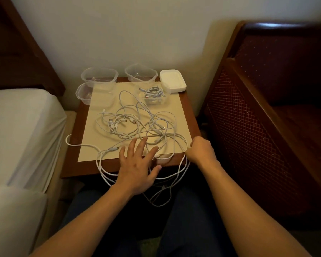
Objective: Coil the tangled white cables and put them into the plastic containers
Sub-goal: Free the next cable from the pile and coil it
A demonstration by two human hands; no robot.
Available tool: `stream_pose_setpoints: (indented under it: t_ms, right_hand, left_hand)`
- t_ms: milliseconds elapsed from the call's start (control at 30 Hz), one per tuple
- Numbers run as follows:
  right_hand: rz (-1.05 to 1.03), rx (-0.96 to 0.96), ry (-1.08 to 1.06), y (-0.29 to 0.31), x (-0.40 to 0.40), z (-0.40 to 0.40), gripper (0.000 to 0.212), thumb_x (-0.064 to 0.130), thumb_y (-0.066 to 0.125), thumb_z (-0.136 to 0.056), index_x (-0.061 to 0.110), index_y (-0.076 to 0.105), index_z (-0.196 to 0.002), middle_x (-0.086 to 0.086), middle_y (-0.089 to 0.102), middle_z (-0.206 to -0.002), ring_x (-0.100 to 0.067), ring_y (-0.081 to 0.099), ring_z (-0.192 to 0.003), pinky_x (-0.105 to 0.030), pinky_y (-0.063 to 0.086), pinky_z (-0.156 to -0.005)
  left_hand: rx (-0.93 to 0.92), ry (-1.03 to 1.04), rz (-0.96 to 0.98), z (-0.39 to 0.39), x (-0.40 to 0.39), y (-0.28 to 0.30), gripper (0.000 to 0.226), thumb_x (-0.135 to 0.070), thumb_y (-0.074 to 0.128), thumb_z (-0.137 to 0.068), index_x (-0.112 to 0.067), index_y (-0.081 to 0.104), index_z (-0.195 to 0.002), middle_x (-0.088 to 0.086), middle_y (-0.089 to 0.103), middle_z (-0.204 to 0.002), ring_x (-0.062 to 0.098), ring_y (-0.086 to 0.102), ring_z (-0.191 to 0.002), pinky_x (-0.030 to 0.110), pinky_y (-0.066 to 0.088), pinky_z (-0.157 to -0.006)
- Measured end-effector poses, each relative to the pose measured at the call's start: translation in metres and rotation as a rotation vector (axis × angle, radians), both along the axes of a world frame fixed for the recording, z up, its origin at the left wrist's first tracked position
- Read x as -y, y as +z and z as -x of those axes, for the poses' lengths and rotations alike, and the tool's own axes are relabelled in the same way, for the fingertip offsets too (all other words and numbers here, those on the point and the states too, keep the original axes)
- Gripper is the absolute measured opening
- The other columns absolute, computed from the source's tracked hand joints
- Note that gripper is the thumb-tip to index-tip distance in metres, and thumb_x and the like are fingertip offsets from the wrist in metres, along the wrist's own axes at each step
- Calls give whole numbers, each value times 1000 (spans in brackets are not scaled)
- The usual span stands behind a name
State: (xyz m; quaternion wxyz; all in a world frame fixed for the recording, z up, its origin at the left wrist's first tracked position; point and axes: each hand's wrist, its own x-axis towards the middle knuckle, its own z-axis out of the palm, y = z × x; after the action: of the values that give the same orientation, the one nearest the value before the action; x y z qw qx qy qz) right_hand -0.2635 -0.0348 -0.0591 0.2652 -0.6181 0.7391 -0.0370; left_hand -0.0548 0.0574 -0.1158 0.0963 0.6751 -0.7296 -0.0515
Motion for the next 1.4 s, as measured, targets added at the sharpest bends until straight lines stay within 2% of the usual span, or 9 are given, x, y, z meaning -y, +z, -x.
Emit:
stream_pose_setpoints:
  t_ms: [133,333,400,567,767,900,1000,1200,1400]
  right_hand:
    - [43,-22,3,-1,-12,0,26,20,55,-94,3,65,-111,-18,64,-113,-38,64,-96,-37,51,-74]
    - [-21,306,-209,1,-14,-2,27,17,50,-76,1,65,-91,-19,69,-96,-34,67,-78,-35,54,-62]
    - [-82,575,-370,4,-9,-3,21,8,49,-81,-2,62,-94,-20,66,-92,-31,66,-66,-41,61,-63]
    - [-98,977,-510,44,3,-9,18,-2,49,-91,-4,61,-105,-9,51,-82,-19,54,-58,-27,53,-47]
    - [21,1320,-434,101,9,-21,19,1,48,-96,-1,65,-105,-3,45,-66,-12,52,-52,-26,54,-51]
    - [77,1366,-352,125,15,-32,19,-1,46,-98,0,65,-100,-4,45,-67,-12,54,-52,-26,56,-54]
    - [117,1416,-277,143,20,-40,20,-2,45,-101,0,64,-101,-8,52,-73,-14,58,-56,-27,58,-56]
    - [244,1545,-304,167,28,-43,19,1,47,-102,6,65,-98,-7,52,-71,-15,55,-56,-29,55,-57]
    - [350,1303,-409,154,32,-20,19,5,46,-100,13,61,-92,-2,49,-68,-11,47,-53,-28,45,-55]
  left_hand:
    - [1,-26,-135,2,-3,-4,70,-62,40,-97,-45,11,-158,0,-10,-170,31,-9,-156,60,5,-121]
    - [-101,-4,-208,-11,4,-2,66,-31,47,-105,-44,11,-159,-2,-5,-170,25,-9,-156,55,6,-121]
    - [-118,46,-193,-20,8,4,65,-27,46,-104,-42,15,-159,-3,1,-170,23,-3,-156,54,9,-120]
    - [-125,167,-104,-48,25,8,53,-24,56,-99,-35,43,-150,-1,26,-165,24,19,-152,52,22,-114]
    - [-332,192,357,-30,28,24,45,-2,67,-84,-22,68,-124,-2,61,-130,24,53,-122,48,38,-95]
    - [-616,-24,519,-1,25,51,28,-17,59,-93,-17,70,-120,-3,62,-123,16,57,-113,36,45,-93]
    - [-813,-154,191,21,25,69,36,-37,58,-96,-24,63,-130,-11,63,-120,7,58,-105,30,49,-91]
    - [-580,-45,66,18,43,64,16,-38,59,-101,-28,67,-110,-11,63,-118,21,55,-114,45,44,-99]
    - [-391,22,-43,-14,49,58,7,-41,60,-99,-38,62,-93,-17,60,-126,18,52,-124,49,35,-106]
